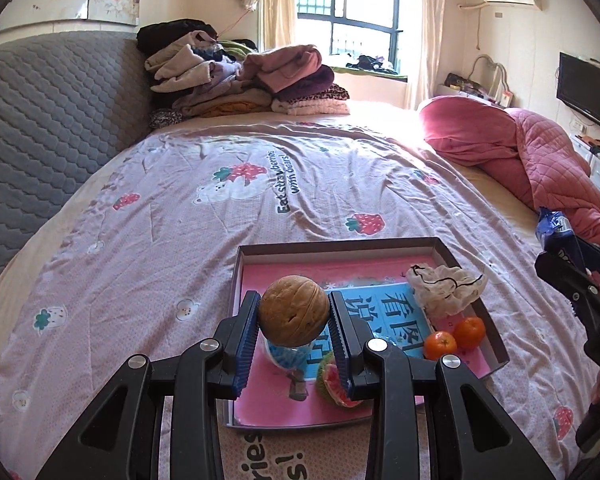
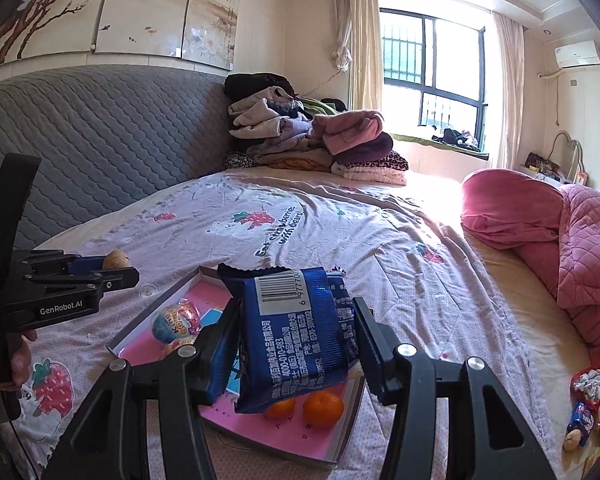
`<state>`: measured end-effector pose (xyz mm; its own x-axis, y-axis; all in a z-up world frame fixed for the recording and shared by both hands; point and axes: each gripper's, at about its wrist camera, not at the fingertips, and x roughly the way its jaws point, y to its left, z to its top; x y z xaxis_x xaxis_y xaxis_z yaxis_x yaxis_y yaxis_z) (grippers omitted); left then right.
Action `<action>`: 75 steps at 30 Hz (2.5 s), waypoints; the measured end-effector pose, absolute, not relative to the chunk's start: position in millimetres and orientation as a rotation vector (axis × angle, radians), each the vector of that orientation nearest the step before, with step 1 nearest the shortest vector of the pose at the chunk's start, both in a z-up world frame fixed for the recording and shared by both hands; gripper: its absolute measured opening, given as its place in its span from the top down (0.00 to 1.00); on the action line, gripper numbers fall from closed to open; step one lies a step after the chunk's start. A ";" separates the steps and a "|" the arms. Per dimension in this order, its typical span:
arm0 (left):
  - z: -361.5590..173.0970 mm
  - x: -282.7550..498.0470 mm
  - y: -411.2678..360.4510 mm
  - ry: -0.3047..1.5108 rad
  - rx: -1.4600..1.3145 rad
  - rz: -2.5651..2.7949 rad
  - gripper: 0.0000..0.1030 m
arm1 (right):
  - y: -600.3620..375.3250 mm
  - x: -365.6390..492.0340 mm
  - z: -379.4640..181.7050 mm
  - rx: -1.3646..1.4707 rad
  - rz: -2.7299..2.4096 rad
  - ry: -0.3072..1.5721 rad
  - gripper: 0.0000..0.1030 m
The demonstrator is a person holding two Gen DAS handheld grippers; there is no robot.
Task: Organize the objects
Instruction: 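Lift the walnut and blue snack packet and carry both over the tray, then lower the walnut into the tray with the left gripper and open it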
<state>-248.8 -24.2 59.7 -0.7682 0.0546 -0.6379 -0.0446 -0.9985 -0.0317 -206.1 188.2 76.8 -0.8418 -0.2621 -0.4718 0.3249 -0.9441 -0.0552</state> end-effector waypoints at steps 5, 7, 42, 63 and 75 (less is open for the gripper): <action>41.0 -261.0 -30.1 -0.012 -1.079 2.899 0.66 | 185.8 -217.1 69.6 0.685 -2.742 0.209 0.48; 32.7 -264.2 -31.6 -0.009 -1.096 2.896 0.66 | 184.9 -220.6 64.6 0.696 -2.743 0.215 0.48; -40.3 -270.0 -28.8 -0.041 -1.263 2.768 0.66 | 173.8 -252.5 -12.2 0.929 -2.731 0.342 0.48; -55.8 -274.6 -23.1 -0.024 -1.302 2.747 0.66 | 168.6 -259.2 -35.4 1.016 -2.736 0.420 0.47; -59.2 -275.7 -22.1 -0.015 -1.331 2.745 0.63 | 166.6 -260.1 -35.9 1.032 -2.738 0.437 0.46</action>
